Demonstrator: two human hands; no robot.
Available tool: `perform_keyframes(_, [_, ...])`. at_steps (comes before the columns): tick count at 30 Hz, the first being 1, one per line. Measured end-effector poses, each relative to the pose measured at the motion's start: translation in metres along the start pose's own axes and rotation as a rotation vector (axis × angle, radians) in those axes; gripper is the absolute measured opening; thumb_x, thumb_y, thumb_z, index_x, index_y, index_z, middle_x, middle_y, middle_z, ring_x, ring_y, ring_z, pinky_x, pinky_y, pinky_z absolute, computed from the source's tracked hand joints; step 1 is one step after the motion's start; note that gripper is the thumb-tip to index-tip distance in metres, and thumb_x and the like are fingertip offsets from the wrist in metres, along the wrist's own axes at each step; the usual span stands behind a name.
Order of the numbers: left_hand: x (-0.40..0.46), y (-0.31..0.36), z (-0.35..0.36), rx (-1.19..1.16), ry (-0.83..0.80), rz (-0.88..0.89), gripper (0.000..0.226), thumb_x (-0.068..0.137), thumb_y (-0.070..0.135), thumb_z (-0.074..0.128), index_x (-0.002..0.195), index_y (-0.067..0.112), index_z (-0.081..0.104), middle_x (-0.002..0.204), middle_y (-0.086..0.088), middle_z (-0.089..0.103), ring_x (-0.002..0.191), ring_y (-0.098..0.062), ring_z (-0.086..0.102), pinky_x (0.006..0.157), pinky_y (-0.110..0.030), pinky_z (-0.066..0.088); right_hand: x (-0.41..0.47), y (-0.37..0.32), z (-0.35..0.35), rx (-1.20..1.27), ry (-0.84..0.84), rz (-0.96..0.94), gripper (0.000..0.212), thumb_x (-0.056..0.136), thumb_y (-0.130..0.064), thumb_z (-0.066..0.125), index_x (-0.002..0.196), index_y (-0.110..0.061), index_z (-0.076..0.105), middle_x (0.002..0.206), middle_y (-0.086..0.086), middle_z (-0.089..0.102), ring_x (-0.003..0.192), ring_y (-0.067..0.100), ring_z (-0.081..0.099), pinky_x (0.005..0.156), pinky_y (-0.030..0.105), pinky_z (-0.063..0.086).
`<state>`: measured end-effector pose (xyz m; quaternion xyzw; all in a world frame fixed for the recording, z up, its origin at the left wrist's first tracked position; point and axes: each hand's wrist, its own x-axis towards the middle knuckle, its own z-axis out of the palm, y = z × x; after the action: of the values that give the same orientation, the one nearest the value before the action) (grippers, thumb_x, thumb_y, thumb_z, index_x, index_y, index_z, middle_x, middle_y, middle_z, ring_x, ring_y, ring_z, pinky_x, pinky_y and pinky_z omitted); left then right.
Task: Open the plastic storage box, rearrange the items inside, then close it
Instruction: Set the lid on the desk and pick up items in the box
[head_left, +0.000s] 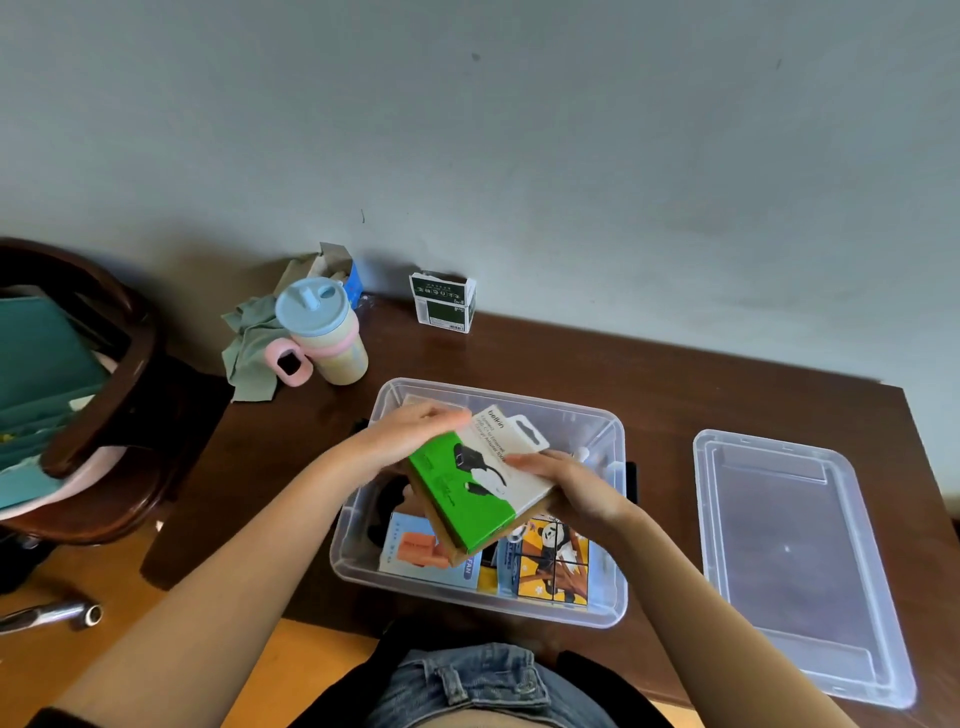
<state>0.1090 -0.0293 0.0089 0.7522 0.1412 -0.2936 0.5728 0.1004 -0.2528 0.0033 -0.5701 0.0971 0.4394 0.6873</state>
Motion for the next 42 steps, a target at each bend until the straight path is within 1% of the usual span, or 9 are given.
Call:
perform_keyframes(8, [-0.011, -0.027, -0.004, 0.109, 0.097, 0.049, 0.053, 0.098, 0.053, 0.030, 0.115, 0.020, 0.068, 0.115, -0.012, 0.068, 0.111, -0.024, 0.061, 0.104, -0.037, 0.038, 0.015, 0.001, 0.022, -0.314, 0.128, 0.051, 0.035, 0.084, -0.043, 0.067, 0.101, -0.013, 0.064, 0.078, -0.001, 0.073, 0.068, 0.012, 0.071, 0.057, 0.021, 0.055])
perform_keyframes(11, [-0.014, -0.031, -0.005, 0.112, 0.084, 0.115, 0.048, 0.100, 0.052, 0.023, 0.119, 0.037, 0.065, 0.121, 0.013, 0.065, 0.122, -0.009, 0.053, 0.109, -0.030, 0.033, 0.010, 0.006, 0.020, -0.408, 0.116, 0.054, 0.034, 0.082, -0.039, 0.069, 0.099, -0.010, 0.065, 0.091, 0.005, 0.073, 0.077, 0.018, 0.072, 0.066, 0.027, 0.059])
perform_keyframes(13, [-0.017, -0.029, -0.003, 0.144, 0.170, 0.100, 0.045, 0.099, 0.057, 0.021, 0.098, 0.054, 0.066, 0.096, 0.033, 0.066, 0.114, -0.004, 0.054, 0.096, -0.023, 0.036, 0.008, 0.009, 0.019, -0.408, 0.136, -0.004, 0.026, 0.082, -0.033, 0.071, 0.095, -0.011, 0.067, 0.094, 0.006, 0.073, 0.082, 0.018, 0.071, 0.073, 0.029, 0.059])
perform_keyframes(16, [-0.018, -0.027, -0.003, 0.243, 0.281, 0.083, 0.041, 0.095, 0.064, 0.020, 0.076, 0.072, 0.056, 0.079, 0.035, 0.059, 0.101, -0.003, 0.053, 0.084, -0.026, 0.032, 0.005, 0.014, 0.020, -0.290, 0.198, -0.092, 0.022, 0.080, -0.023, 0.074, 0.096, -0.008, 0.069, 0.095, 0.007, 0.073, 0.080, 0.015, 0.069, 0.069, 0.022, 0.055])
perform_keyframes(21, [-0.012, -0.038, -0.008, 0.272, 0.263, 0.190, 0.039, 0.092, 0.063, 0.033, 0.104, 0.048, 0.067, 0.112, 0.022, 0.066, 0.110, 0.000, 0.054, 0.091, -0.022, 0.040, 0.001, 0.006, 0.006, 0.029, 0.158, -0.077, 0.023, 0.080, -0.010, 0.069, 0.102, -0.006, 0.064, 0.098, 0.009, 0.072, 0.082, 0.020, 0.070, 0.072, 0.027, 0.056])
perform_keyframes(25, [-0.011, -0.039, -0.018, 0.588, 0.341, 0.249, 0.038, 0.095, 0.052, 0.041, 0.111, 0.031, 0.068, 0.081, 0.005, 0.070, 0.082, -0.016, 0.066, 0.062, -0.030, 0.046, -0.011, -0.013, -0.020, 0.104, 0.259, -0.313, 0.030, 0.076, -0.014, 0.070, 0.105, -0.009, 0.062, 0.095, 0.006, 0.074, 0.082, 0.018, 0.071, 0.067, 0.025, 0.056])
perform_keyframes(29, [-0.011, -0.033, -0.018, 0.841, 0.369, 0.337, 0.039, 0.098, 0.048, 0.037, 0.103, 0.027, 0.070, 0.062, 0.009, 0.055, 0.059, -0.009, 0.054, 0.047, -0.024, 0.034, -0.015, -0.025, -0.040, -0.403, 0.539, -0.541, 0.015, 0.082, -0.012, 0.071, 0.094, -0.017, 0.062, 0.086, -0.005, 0.069, 0.071, -0.002, 0.063, 0.059, 0.011, 0.048])
perform_keyframes(34, [-0.008, -0.022, -0.009, 0.920, 0.388, 0.471, 0.027, 0.098, 0.034, 0.047, 0.115, 0.030, 0.067, 0.101, 0.009, 0.065, 0.085, -0.009, 0.057, 0.067, -0.025, 0.040, -0.009, -0.018, -0.045, -0.918, 0.684, -0.565, 0.013, 0.085, -0.016, 0.069, 0.093, -0.019, 0.060, 0.089, -0.006, 0.062, 0.076, 0.009, 0.056, 0.061, 0.014, 0.039])
perform_keyframes(42, [0.009, 0.020, 0.033, 0.819, 0.242, 0.532, 0.021, 0.093, 0.021, 0.056, 0.113, 0.024, 0.062, 0.111, 0.005, 0.056, 0.087, -0.013, 0.059, 0.073, -0.030, 0.049, 0.009, -0.005, -0.031, -1.095, 0.668, -0.540, 0.024, 0.088, -0.005, 0.062, 0.112, -0.010, 0.061, 0.110, 0.005, 0.057, 0.097, 0.021, 0.053, 0.079, 0.025, 0.044])
